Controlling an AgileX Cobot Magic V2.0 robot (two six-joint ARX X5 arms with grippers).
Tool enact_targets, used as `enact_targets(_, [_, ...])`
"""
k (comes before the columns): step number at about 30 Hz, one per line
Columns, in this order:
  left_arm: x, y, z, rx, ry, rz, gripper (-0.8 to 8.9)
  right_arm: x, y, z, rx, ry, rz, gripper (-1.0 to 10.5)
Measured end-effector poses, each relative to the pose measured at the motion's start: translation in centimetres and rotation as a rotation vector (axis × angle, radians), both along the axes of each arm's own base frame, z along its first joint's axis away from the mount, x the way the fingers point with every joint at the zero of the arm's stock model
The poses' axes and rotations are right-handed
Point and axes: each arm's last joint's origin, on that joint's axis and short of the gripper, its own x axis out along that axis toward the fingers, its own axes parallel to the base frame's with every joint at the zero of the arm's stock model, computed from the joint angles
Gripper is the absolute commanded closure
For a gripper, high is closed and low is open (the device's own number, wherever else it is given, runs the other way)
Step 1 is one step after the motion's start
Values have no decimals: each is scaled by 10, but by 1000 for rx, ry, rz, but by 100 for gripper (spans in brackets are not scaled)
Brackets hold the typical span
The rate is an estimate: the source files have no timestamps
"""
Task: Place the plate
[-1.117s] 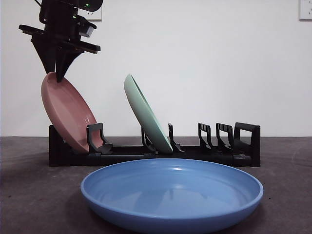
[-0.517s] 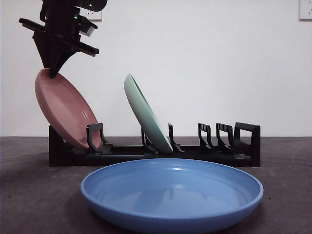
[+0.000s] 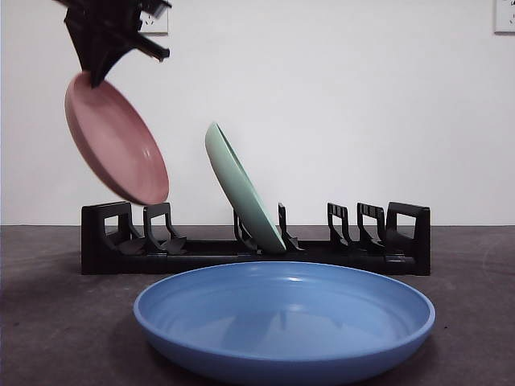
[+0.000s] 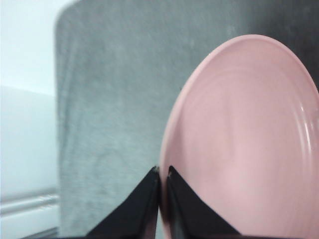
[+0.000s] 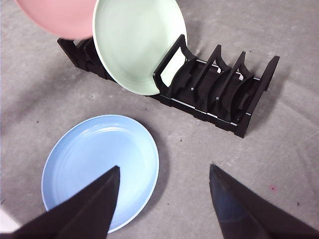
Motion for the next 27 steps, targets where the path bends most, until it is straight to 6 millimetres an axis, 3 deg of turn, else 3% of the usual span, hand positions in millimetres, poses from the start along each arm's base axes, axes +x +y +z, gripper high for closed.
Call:
enact_targets(7, [-9, 1, 19, 19, -62, -5, 803, 0, 0, 0, 0, 0, 0, 670])
enact_targets(11, [-25, 11, 40, 0, -113, 1, 802, 0, 0, 0, 0, 0, 0, 670])
enact_targets(19, [-98, 43, 112, -146, -312, -11, 803, 0, 0, 0, 0, 0, 0, 670])
enact_targets(27, [-159, 59, 149, -482, -359, -219, 802, 0, 0, -1, -2, 7, 0, 670])
